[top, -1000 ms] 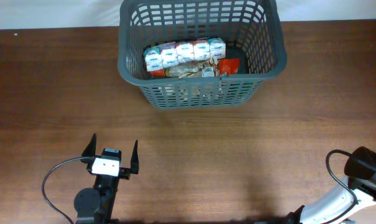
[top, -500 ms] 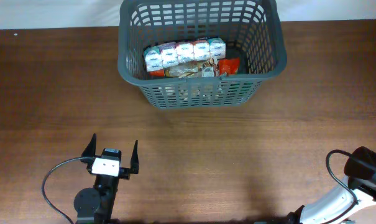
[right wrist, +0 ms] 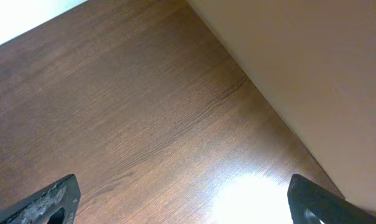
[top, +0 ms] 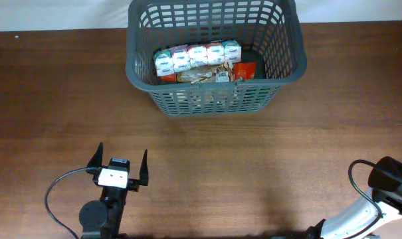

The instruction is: Pack container

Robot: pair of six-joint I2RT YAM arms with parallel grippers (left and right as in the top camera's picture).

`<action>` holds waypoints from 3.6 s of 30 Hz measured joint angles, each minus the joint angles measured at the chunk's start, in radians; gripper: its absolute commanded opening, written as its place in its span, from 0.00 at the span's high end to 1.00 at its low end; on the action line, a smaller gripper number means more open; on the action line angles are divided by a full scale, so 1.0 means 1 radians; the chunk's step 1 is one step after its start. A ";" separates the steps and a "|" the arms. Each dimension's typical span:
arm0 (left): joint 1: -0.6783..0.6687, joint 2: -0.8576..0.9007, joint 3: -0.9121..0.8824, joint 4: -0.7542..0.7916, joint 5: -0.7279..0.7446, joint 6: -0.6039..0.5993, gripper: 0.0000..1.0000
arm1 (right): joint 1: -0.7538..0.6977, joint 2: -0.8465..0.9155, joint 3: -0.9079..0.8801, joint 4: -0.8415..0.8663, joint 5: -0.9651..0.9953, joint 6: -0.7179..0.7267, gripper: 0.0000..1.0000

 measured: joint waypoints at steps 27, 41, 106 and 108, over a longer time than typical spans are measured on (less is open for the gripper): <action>0.000 0.000 0.000 0.000 0.000 0.000 0.01 | 0.005 -0.004 -0.001 0.171 -0.035 0.000 0.01; 0.000 0.000 0.000 0.000 0.000 0.000 0.01 | 0.304 -0.201 -0.006 0.446 -0.119 0.000 0.01; 0.000 -0.001 0.000 0.000 0.000 0.000 0.01 | 0.581 -1.972 -2.544 1.762 -0.201 0.008 0.01; 0.000 -0.001 0.000 0.000 0.000 0.000 0.01 | 0.581 -1.972 -2.546 1.747 -0.201 0.008 0.01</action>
